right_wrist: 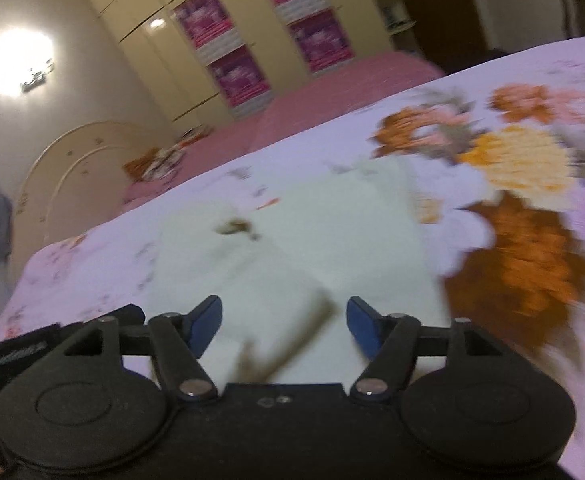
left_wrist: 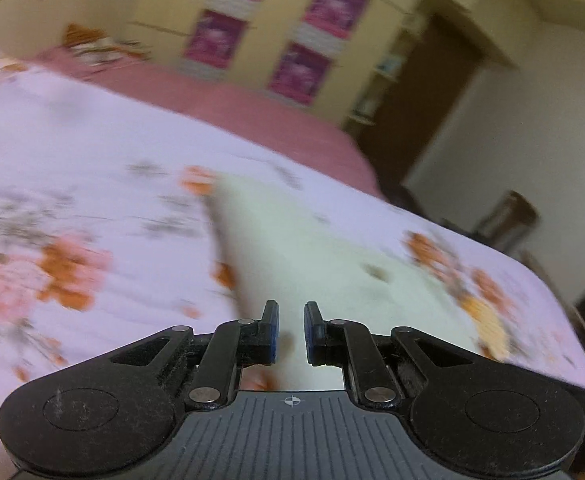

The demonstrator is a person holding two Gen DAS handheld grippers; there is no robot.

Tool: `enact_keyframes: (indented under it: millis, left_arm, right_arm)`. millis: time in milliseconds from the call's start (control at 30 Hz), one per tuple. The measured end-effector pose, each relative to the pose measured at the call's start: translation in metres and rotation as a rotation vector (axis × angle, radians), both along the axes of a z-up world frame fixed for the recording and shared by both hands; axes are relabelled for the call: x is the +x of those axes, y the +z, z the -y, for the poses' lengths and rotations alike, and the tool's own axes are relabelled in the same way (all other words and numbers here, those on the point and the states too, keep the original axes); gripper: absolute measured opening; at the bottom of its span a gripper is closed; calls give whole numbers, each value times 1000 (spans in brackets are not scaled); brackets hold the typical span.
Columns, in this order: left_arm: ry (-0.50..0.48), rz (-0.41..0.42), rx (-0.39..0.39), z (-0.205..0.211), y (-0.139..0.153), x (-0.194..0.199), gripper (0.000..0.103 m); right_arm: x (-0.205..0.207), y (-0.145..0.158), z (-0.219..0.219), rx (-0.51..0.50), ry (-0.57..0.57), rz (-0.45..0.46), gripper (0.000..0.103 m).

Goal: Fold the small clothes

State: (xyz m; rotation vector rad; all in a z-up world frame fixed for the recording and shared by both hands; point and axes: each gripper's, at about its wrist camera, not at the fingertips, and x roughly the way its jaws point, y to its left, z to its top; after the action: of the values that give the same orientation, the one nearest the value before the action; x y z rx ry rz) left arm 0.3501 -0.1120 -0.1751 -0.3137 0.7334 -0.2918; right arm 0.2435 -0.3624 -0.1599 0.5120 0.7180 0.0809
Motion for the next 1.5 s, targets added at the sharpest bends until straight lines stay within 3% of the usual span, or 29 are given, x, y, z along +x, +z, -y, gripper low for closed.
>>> enact_keyframes:
  millis: [167, 267, 333, 400, 433, 500, 567, 633, 700, 767, 833, 1000, 1167, 1200, 1267, 1300, 1333, 1433, 1500]
  left_arm:
    - [11, -51, 17, 0, -19, 29, 12]
    - [17, -47, 19, 4, -23, 34, 12]
    - [18, -46, 21, 6, -23, 38, 12]
    - [16, -46, 26, 6, -22, 39, 12]
    - [16, -43, 32, 5, -23, 38, 12]
    - [14, -39, 40, 5, -23, 40, 12]
    - [18, -33, 49, 6, -22, 40, 12]
    - [22, -32, 55, 6, -22, 40, 12]
    - [28, -28, 61, 7, -22, 39, 12]
    - [27, -23, 62, 7, -20, 38, 12]
    - [16, -12, 50, 9, -17, 36, 12]
    - [-76, 26, 30, 35, -3, 22, 12]
    - [-172, 35, 47, 64, -7, 3, 12]
    - [-183, 41, 53, 67, -8, -2, 15]
    - [-191, 51, 83, 73, -6, -8, 39]
    - [-191, 46, 97, 74, -6, -9, 57]
    - [-193, 37, 99, 72, -6, -10, 65]
    - [-197, 34, 110, 66, -6, -14, 65]
    - [-202, 29, 114, 63, -7, -15, 65]
  right_arm:
    - [11, -11, -6, 21, 11, -40, 59]
    - [8, -15, -8, 131, 78, -47, 25]
    - [13, -13, -14, 116, 103, -16, 25]
    - [25, -14, -14, 127, 104, -1, 40]
    - [31, -15, -12, 152, 101, 10, 42]
    - [43, -16, -10, 187, 100, 34, 61]
    - [55, -18, -9, 222, 118, 43, 68]
    - [66, -21, -10, 238, 128, 34, 61]
    - [71, -21, -13, 218, 129, 19, 11]
    - [67, -14, -18, 153, 136, 34, 8]
    - [49, 1, -21, 70, 118, 110, 8]
    - [-7, 26, -9, -50, -13, 206, 7]
    - [-60, 6, 15, -48, -140, 132, 7]
    - [-67, -2, 18, -54, -167, 102, 7]
    - [-81, -15, 20, -62, -211, 76, 7]
    - [-84, -20, 21, -60, -223, 64, 8]
    - [-84, -24, 23, -35, -228, 43, 8]
    - [-86, -23, 35, 95, -220, 18, 23]
    - [-95, -17, 42, 122, -211, 20, 29]
